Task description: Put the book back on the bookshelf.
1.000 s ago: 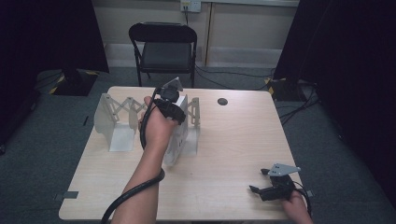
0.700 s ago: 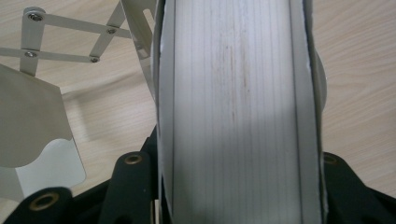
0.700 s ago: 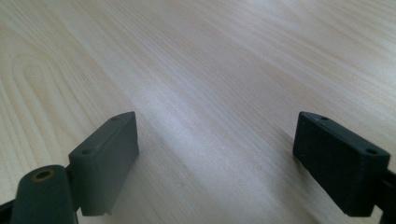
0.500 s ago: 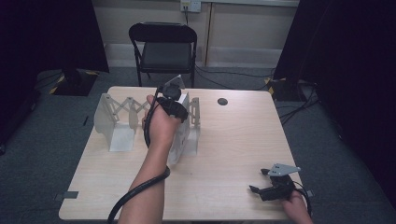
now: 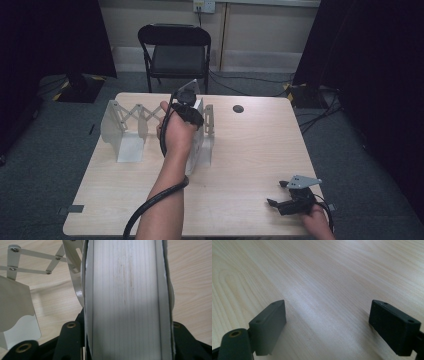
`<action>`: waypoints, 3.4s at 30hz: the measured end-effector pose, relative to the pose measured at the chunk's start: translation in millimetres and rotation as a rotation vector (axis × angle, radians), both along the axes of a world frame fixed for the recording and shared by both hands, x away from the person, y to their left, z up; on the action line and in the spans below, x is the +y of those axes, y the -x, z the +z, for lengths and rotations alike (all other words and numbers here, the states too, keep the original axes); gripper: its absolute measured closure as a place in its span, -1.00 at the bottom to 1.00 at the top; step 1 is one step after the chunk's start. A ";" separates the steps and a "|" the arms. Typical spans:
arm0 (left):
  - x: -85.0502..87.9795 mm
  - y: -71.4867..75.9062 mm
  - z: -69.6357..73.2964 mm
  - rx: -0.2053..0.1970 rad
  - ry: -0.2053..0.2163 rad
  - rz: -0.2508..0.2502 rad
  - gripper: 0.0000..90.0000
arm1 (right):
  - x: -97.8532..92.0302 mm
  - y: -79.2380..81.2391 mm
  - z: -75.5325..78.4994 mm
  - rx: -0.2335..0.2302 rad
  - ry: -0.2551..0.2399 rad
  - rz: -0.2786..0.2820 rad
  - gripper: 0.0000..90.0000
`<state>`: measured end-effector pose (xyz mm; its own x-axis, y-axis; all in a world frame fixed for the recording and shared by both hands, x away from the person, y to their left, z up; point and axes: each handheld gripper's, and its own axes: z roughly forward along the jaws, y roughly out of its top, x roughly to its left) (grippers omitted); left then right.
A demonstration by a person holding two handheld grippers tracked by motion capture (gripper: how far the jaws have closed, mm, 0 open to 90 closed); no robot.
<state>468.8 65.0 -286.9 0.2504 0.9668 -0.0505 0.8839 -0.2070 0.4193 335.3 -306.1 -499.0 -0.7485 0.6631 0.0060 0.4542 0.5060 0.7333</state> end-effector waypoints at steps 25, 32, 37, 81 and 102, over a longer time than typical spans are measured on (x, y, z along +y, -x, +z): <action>4.1 -7.2 0.4 -0.002 -0.011 0.074 0.19 | -0.3 -0.1 0.1 0.001 0.001 0.001 -0.70; 3.5 -8.4 0.6 -0.006 -0.016 0.080 0.19 | -0.4 -0.3 0.0 -0.001 0.001 0.002 -0.70; 1.2 -10.8 -0.8 -0.005 -0.017 0.091 0.19 | -0.5 -0.3 0.1 0.000 0.001 0.003 -0.70; -25.6 -28.6 -14.0 -0.022 -0.029 0.133 0.19 | -0.6 -0.3 0.2 0.001 0.002 0.002 -0.70; -23.7 -30.0 -16.7 -0.026 -0.034 0.193 0.19 | -0.5 -0.3 0.1 0.000 0.000 0.003 -0.70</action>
<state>498.8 41.3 -303.6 0.0612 0.9980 -0.0129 0.8974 -0.0494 0.4384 335.5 -306.6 -498.9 -0.7503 0.6610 0.0063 0.4530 0.5072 0.7332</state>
